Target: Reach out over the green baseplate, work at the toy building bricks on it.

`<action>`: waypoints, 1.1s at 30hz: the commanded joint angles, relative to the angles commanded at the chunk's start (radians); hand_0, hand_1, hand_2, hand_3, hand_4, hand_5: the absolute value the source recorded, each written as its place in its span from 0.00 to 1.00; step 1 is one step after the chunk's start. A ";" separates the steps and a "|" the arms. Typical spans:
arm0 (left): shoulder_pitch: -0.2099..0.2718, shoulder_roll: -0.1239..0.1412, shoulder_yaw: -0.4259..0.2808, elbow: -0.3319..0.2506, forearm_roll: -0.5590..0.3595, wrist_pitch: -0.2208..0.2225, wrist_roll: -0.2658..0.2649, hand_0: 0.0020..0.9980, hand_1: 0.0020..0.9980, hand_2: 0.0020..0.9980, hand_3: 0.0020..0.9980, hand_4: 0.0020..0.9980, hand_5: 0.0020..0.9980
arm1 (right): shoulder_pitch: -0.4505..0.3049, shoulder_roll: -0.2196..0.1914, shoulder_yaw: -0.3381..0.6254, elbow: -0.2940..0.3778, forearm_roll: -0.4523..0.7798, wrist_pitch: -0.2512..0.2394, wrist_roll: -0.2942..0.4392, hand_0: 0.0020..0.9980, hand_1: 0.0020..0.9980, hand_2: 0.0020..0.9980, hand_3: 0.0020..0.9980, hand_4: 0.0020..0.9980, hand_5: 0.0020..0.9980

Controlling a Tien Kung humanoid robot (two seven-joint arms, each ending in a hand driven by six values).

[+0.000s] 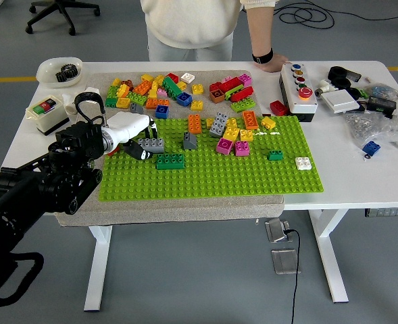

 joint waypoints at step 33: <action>0.023 0.012 -0.142 -0.111 0.117 -0.008 0.027 0.59 0.56 0.54 0.56 0.63 0.00 | -0.007 0.000 0.015 0.000 0.011 -0.005 0.000 0.74 0.64 0.68 0.64 0.82 0.51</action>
